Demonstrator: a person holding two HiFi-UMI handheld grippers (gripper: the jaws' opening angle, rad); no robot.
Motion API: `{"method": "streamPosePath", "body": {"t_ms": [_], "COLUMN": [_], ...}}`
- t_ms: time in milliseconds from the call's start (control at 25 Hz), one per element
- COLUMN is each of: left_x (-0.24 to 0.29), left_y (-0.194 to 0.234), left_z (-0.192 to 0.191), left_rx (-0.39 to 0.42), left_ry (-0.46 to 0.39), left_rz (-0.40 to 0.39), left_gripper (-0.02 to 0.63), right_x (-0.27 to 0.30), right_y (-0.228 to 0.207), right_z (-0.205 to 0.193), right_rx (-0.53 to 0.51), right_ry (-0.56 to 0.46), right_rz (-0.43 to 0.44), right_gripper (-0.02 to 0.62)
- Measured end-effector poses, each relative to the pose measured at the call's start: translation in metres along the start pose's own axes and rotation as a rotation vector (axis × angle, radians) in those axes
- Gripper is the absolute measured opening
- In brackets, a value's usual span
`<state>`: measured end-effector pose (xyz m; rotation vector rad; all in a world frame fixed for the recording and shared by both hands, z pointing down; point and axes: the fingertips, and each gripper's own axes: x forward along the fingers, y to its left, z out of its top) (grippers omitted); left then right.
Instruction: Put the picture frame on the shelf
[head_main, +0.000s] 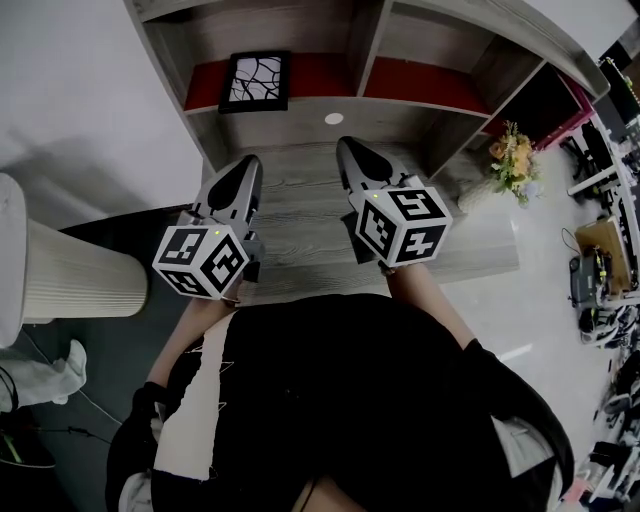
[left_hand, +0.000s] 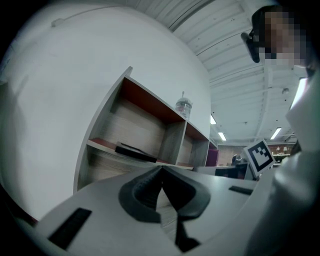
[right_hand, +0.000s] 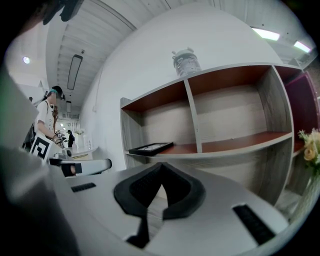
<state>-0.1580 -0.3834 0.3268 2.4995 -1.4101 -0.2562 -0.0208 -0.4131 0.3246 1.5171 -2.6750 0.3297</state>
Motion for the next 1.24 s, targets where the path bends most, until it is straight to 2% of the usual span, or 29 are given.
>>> {"method": "streamPosePath", "body": {"t_ms": [1240], "left_x": [0.0064], "left_y": [-0.0005], "left_z": [0.0005], "left_rx": [0.002], "left_ry": [-0.003], "left_rz": [-0.013], "left_gripper": [0.012], "right_x": [0.0037], "right_y": [-0.0026], "right_z": [-0.0030], "right_rx": [-0.023], "right_ry": [0.009], "right_rz": [-0.010], "right_gripper": [0.005]}}
